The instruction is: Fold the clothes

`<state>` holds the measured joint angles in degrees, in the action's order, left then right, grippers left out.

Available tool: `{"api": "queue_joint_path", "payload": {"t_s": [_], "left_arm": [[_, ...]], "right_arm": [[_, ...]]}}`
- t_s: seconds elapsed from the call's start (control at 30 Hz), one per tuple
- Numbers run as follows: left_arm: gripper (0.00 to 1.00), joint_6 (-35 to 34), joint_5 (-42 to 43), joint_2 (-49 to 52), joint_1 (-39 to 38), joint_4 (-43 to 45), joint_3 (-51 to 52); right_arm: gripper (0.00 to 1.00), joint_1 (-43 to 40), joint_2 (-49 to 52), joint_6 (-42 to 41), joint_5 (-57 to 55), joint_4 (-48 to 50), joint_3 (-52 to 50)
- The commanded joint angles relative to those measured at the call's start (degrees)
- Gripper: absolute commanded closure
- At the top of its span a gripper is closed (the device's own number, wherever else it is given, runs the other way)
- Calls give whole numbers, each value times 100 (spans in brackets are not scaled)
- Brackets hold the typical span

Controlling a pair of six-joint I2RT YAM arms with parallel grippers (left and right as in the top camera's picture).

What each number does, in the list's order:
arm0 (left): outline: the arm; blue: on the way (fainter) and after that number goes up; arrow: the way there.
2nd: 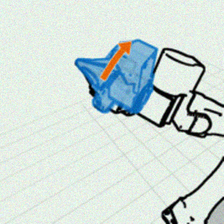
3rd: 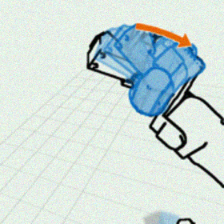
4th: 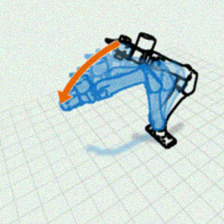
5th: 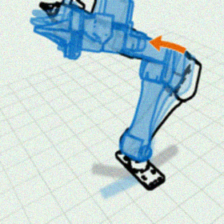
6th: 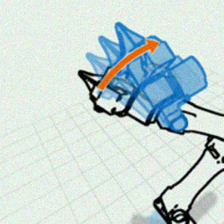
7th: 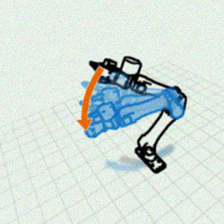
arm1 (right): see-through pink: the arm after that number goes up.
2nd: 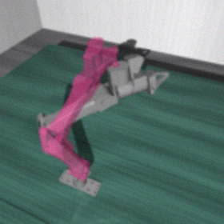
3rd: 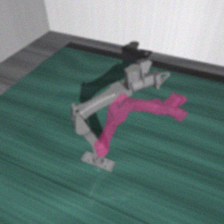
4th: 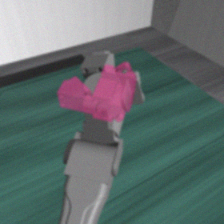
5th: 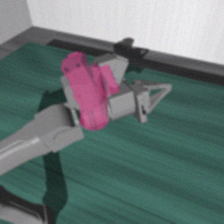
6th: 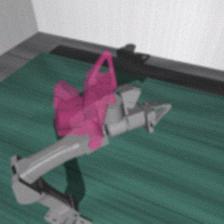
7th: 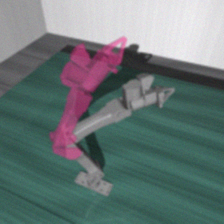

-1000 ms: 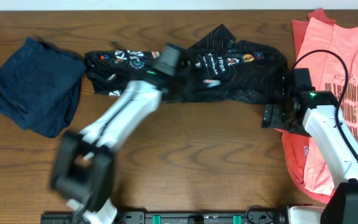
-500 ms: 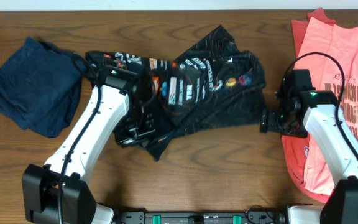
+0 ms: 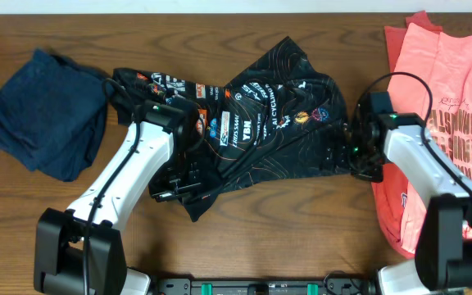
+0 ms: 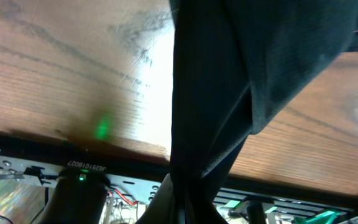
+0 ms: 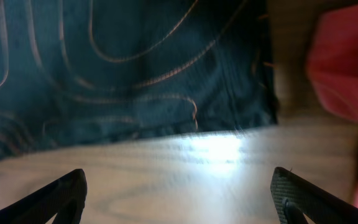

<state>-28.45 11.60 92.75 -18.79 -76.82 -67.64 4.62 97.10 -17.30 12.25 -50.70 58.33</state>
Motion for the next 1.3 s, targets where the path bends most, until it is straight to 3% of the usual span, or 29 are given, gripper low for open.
{"api": "queue_joint_path", "payload": {"t_s": [0.0, 0.03, 0.1, 0.2, 0.23, 0.3, 0.43, 0.53, 0.6, 0.87, 1.2, 1.27], "left_arm": [[90, -4, -85, -105, 17, -79, 101], [83, -4, -85, -105, 17, -101, 114], [37, -2, -87, -105, 17, -188, 120], [16, 118, -94, -105, 17, -330, 120], [14, 149, -94, -105, 17, -348, 120], [14, 146, -96, -105, 17, -332, 120], [14, 146, -96, -105, 17, 160, 120], [13, 223, -96, -103, 17, 743, 120], [13, 339, -101, -103, 17, 1088, 140], [11, 313, -107, -44, 17, 2330, 629], [11, -79, -308, 245, 17, 2656, 1021], [17, -79, -306, 275, 17, 2896, 1106]], "right_arm": [[7, 114, 358, -549, 105, 129, 0], [7, 114, 466, -678, 87, 184, -2], [7, 114, 638, -885, 9, 323, -2], [7, 114, 844, -1036, -22, 623, 0], [8, 114, 903, -1036, -22, 772, -2], [9, 118, 951, -1036, -26, 994, 0], [32, 120, 966, -1056, -238, 1458, 0], [80, 111, 966, -1054, -299, 1556, 0], [99, 87, 966, -1051, -354, 1502, 0], [99, -149, 852, -826, -994, 1117, 11], [99, -350, 474, -577, -988, 1038, 13], [99, -350, 472, -577, -990, 1008, 13]]}}
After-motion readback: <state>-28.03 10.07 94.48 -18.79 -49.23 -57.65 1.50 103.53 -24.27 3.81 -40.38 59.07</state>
